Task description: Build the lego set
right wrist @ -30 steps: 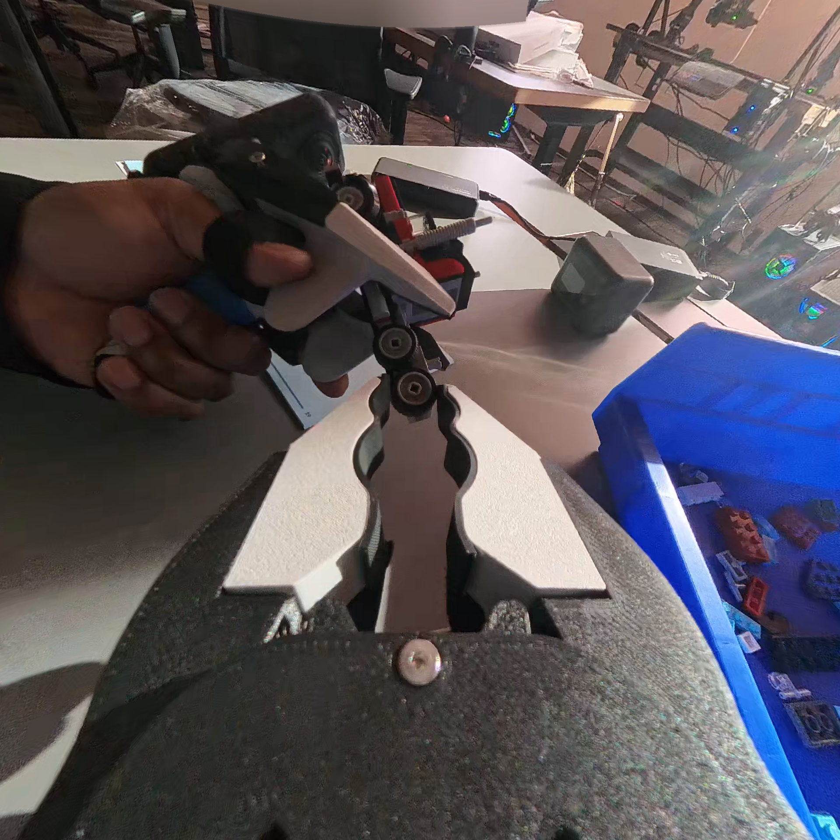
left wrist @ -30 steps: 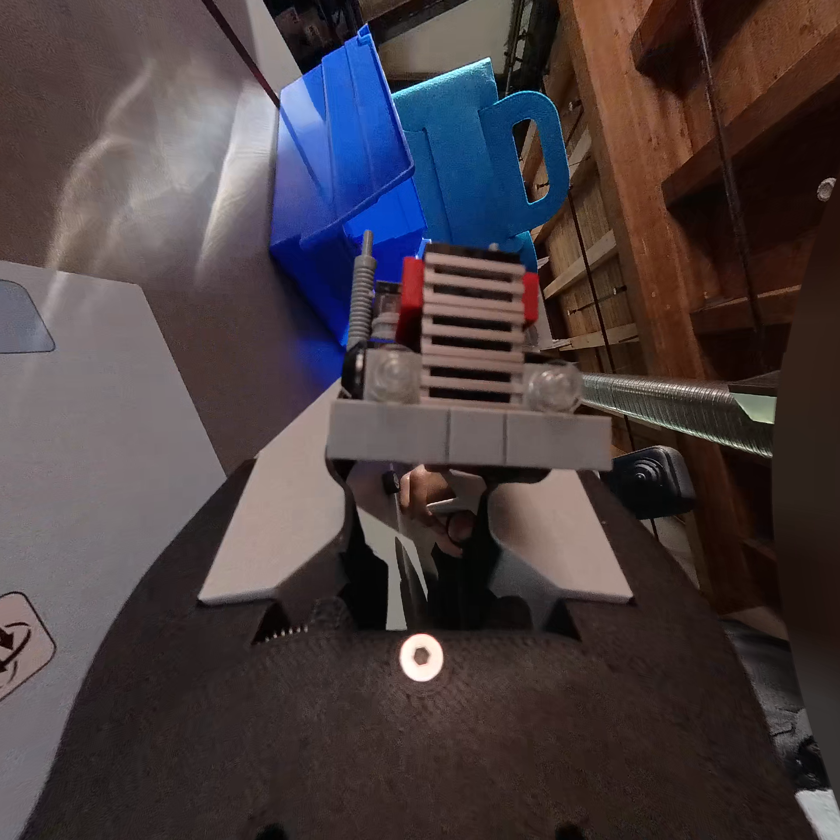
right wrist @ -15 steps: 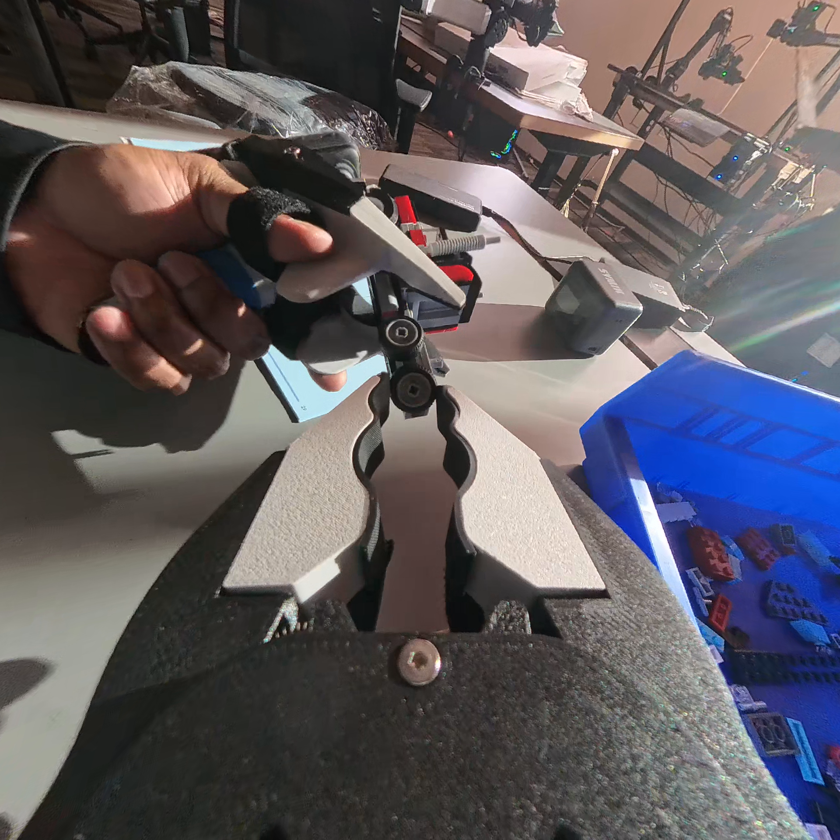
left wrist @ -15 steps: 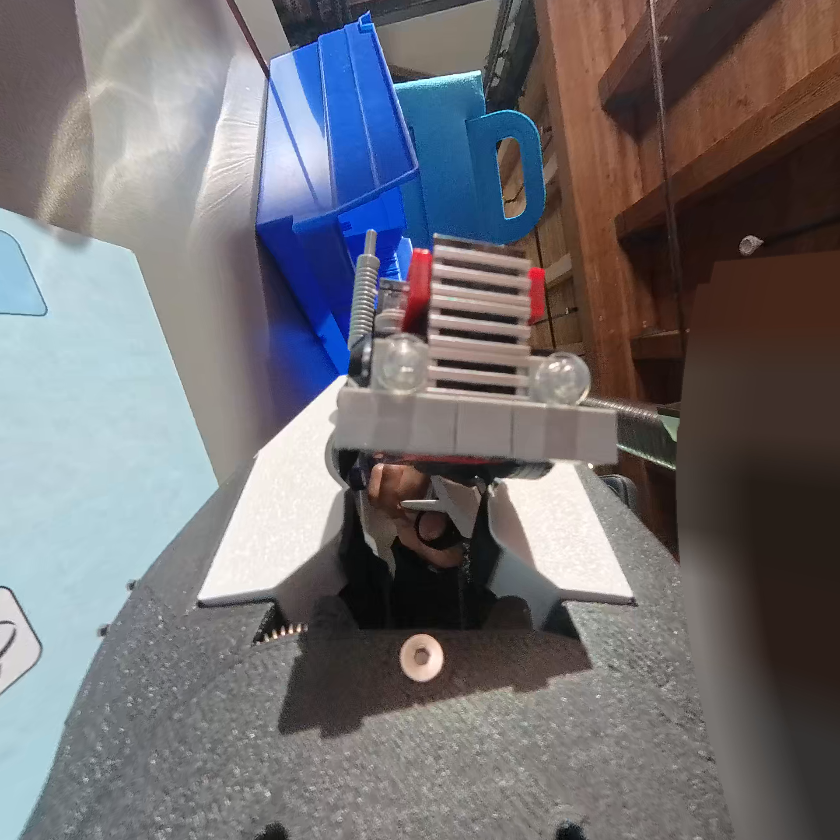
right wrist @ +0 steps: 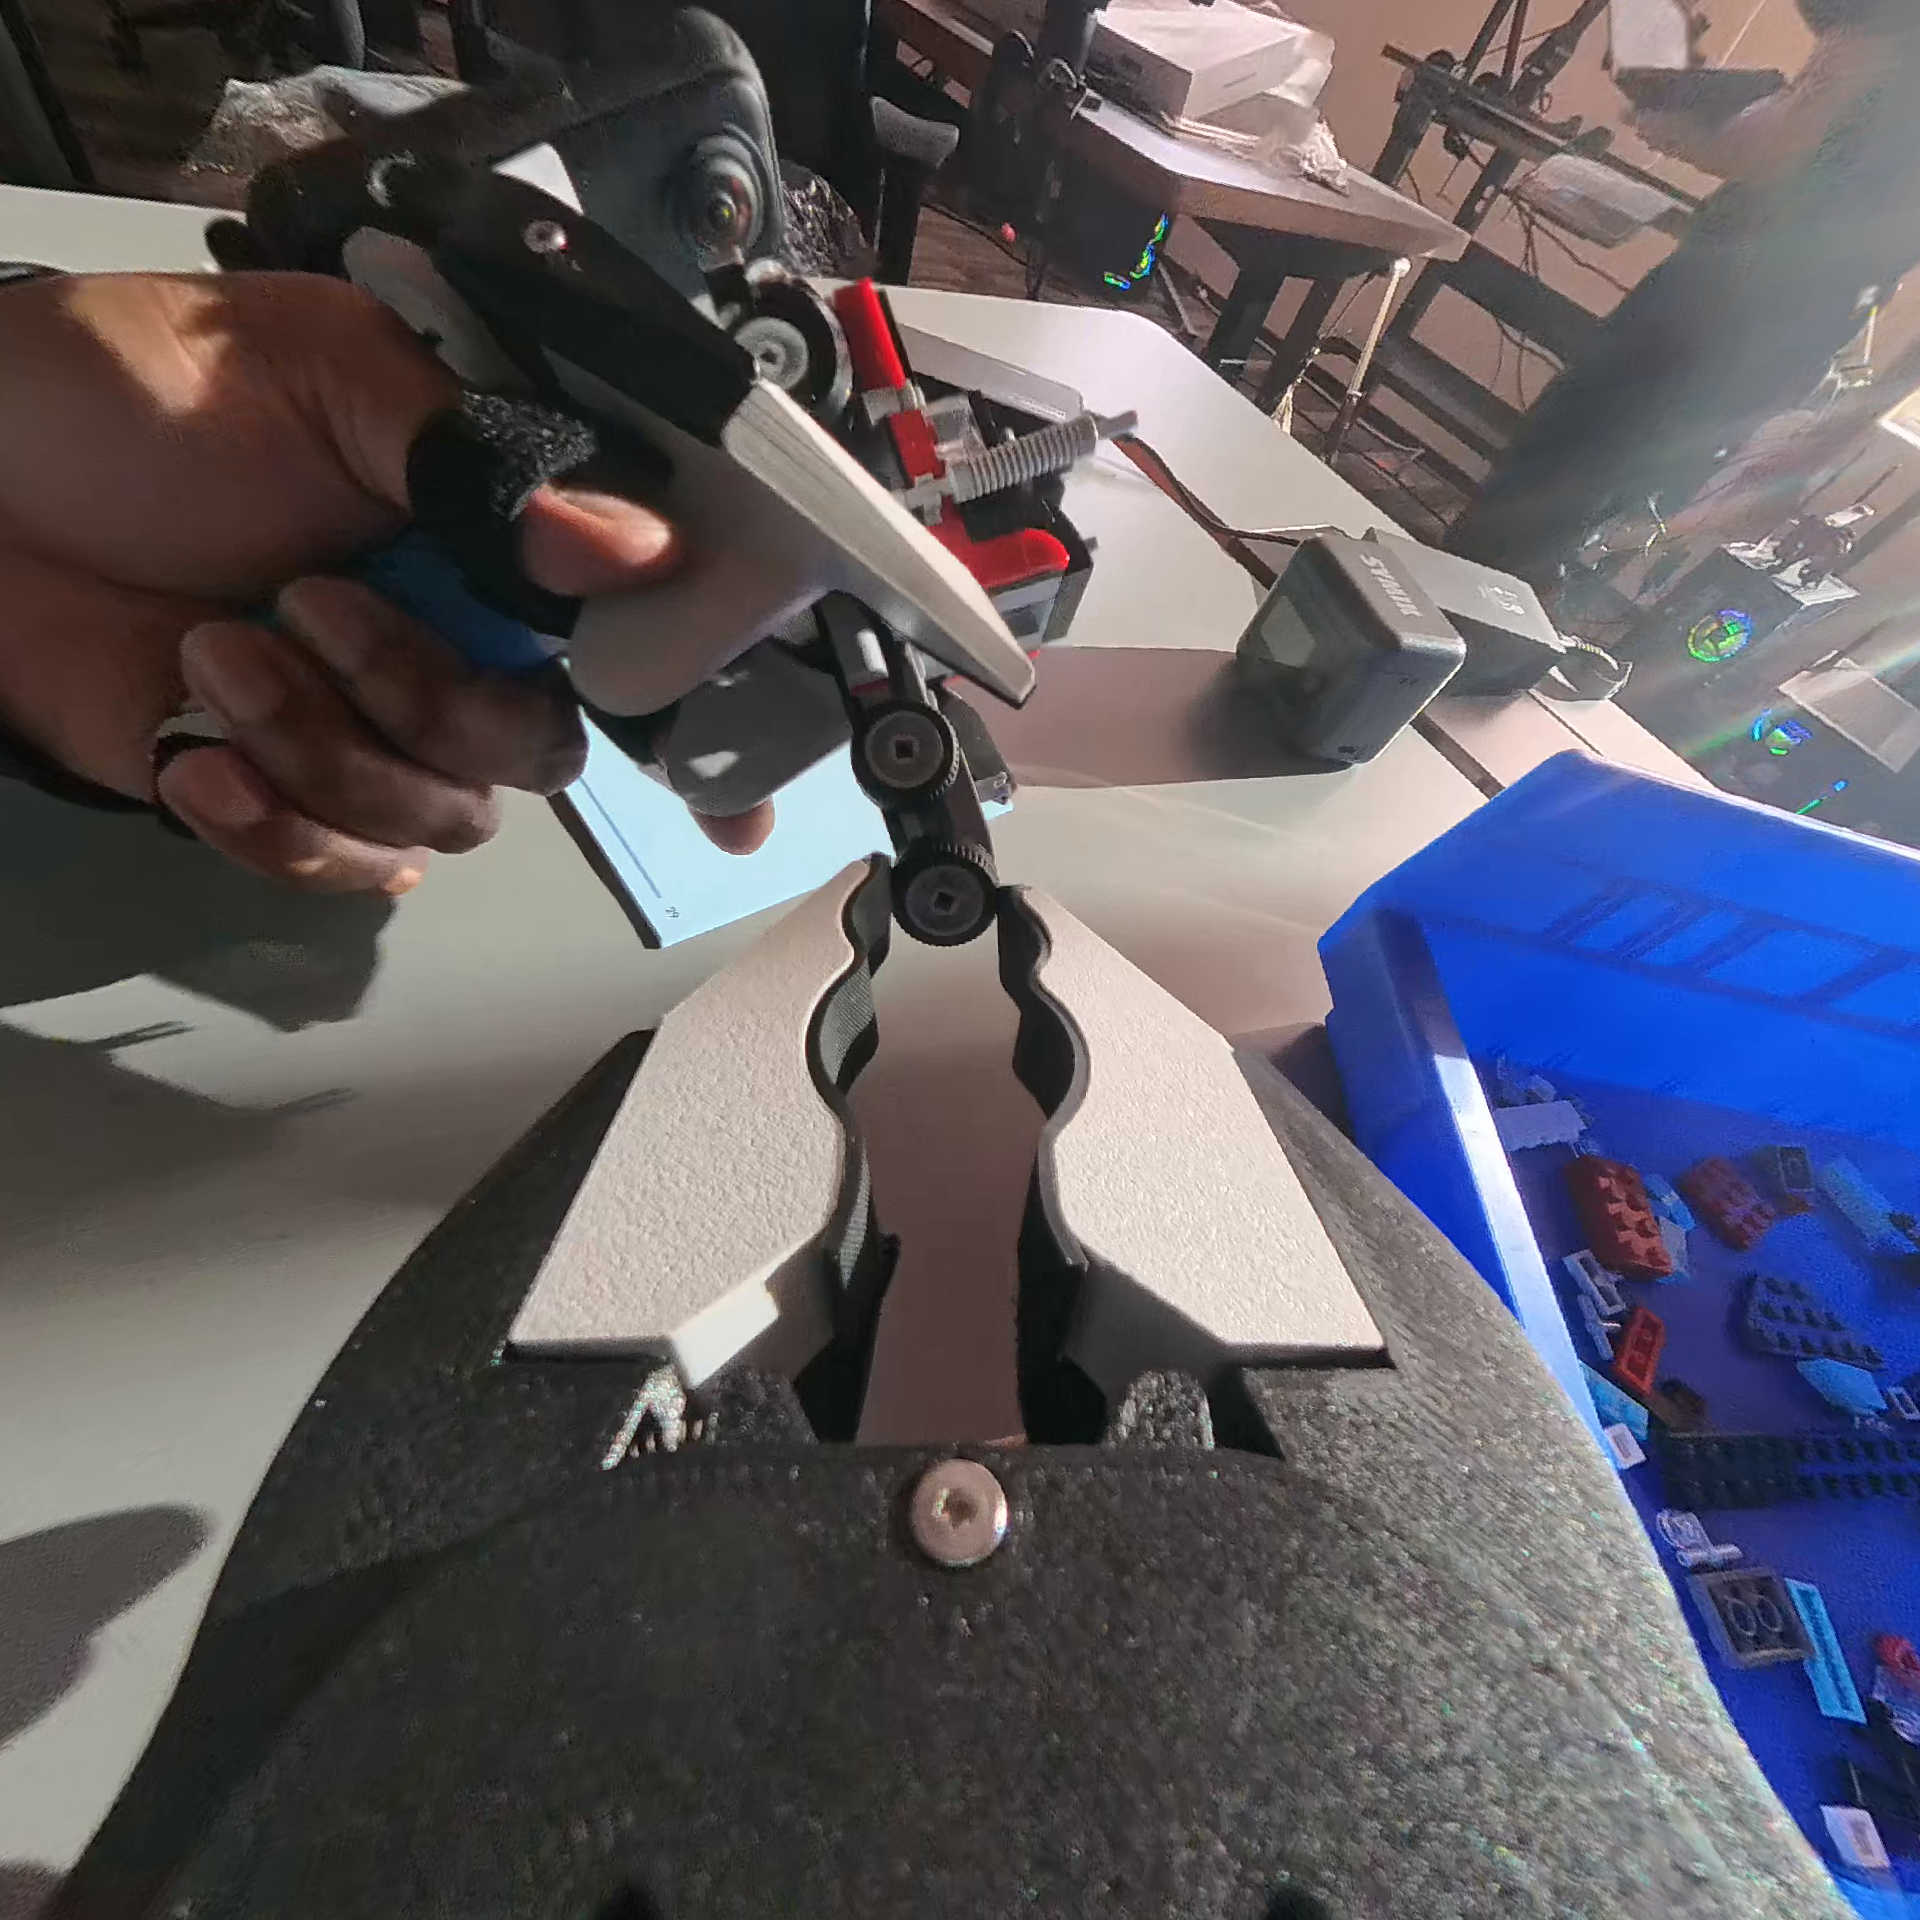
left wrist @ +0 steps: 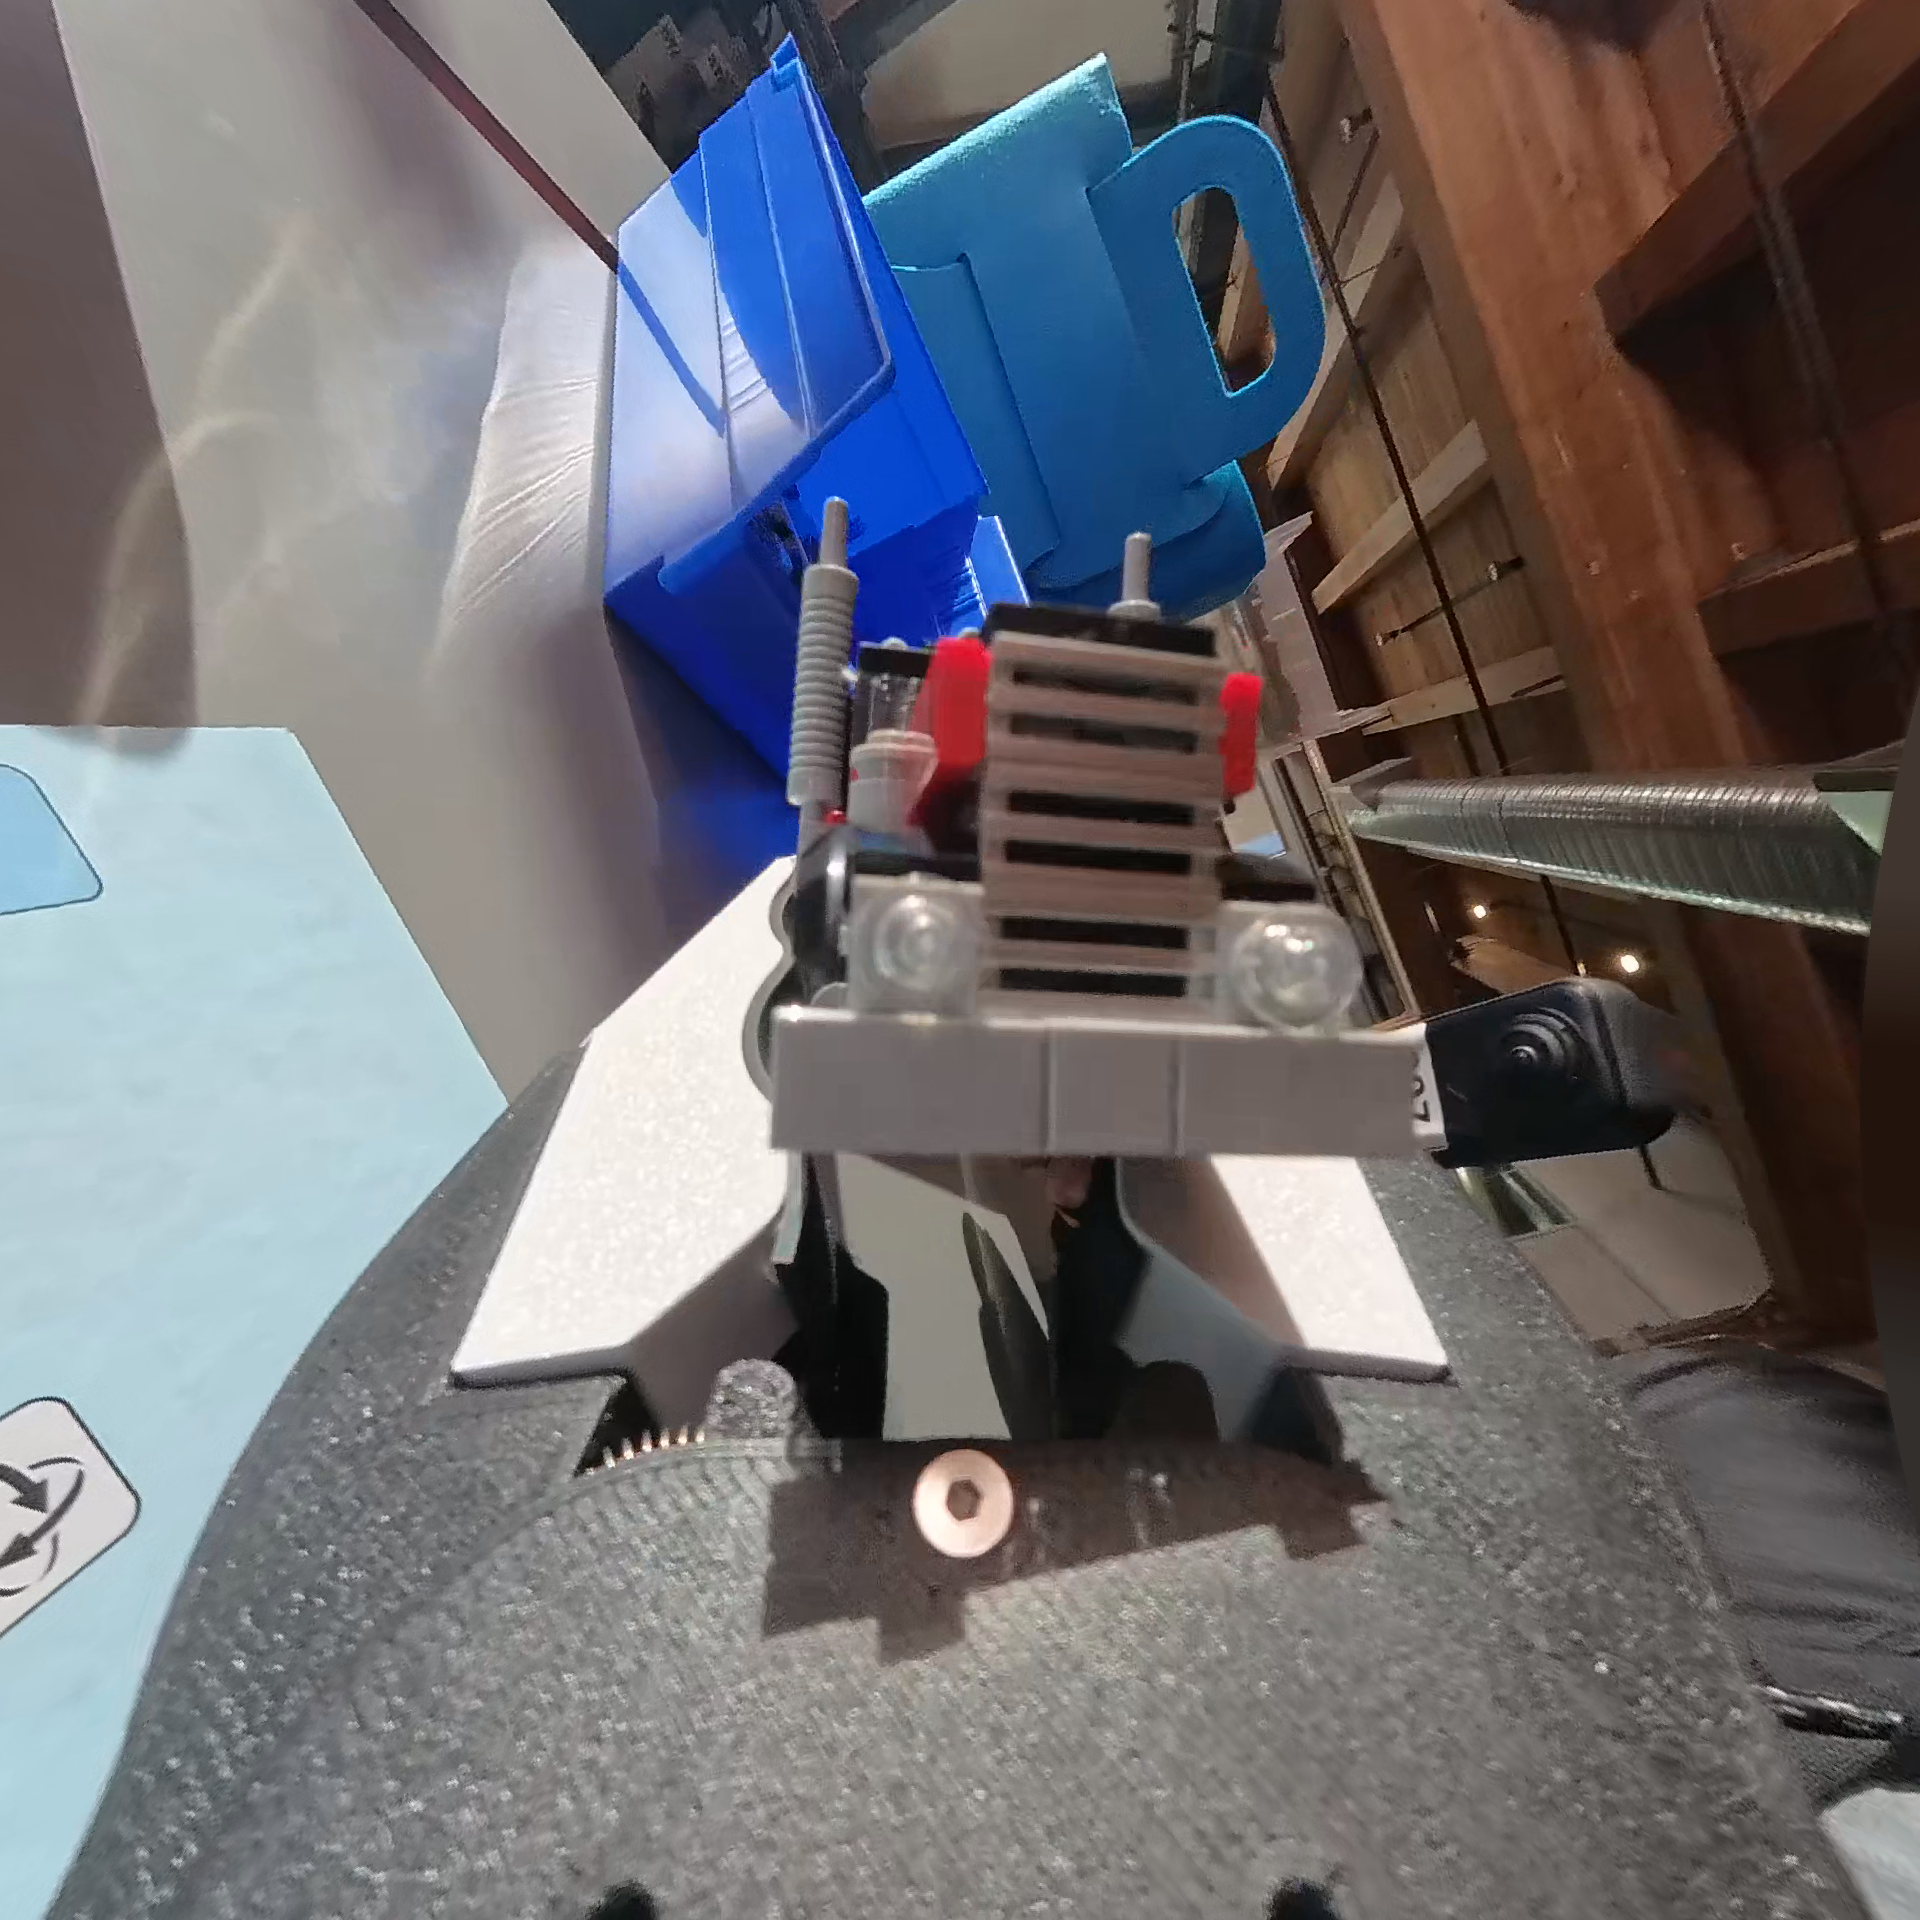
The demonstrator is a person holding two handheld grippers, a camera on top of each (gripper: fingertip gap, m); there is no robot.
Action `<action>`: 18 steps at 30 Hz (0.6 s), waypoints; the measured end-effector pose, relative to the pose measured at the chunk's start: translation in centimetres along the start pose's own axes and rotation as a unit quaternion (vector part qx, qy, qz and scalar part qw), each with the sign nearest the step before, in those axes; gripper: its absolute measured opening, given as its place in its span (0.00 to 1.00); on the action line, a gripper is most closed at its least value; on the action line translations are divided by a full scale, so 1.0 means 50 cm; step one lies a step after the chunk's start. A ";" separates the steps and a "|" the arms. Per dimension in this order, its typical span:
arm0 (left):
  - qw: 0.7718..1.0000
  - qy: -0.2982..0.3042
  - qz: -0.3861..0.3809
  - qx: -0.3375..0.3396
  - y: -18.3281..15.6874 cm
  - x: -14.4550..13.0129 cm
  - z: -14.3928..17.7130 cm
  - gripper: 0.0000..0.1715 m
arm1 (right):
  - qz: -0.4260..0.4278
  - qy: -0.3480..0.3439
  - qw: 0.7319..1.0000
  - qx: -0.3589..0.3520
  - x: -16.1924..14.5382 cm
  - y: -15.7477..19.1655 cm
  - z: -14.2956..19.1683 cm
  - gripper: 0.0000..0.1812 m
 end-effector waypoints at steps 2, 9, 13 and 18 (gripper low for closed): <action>1.000 0.001 -0.025 0.008 -0.005 -0.002 -0.001 0.33 | 0.000 0.005 1.000 -0.003 -0.001 -0.002 0.000 0.13; 0.992 0.007 -0.123 0.041 -0.019 -0.007 -0.005 0.34 | 0.018 0.034 0.999 -0.015 -0.005 -0.001 -0.003 0.13; 0.985 0.009 -0.167 0.051 -0.026 -0.014 -0.009 0.34 | 0.029 0.043 0.998 -0.031 -0.005 -0.004 -0.001 0.13; 0.969 0.005 -0.240 0.065 -0.038 -0.020 -0.011 0.34 | 0.054 0.058 0.996 -0.043 -0.006 0.001 -0.001 0.12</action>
Point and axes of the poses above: each gripper's, where its closed fingertips meet, z back along the fingers, x out of its top, y = z × x across the jaws, the point moved 7 cm from there along z, back along the fingers, and after that the axes turned 8 degrees about x, right-handed, at the moved point
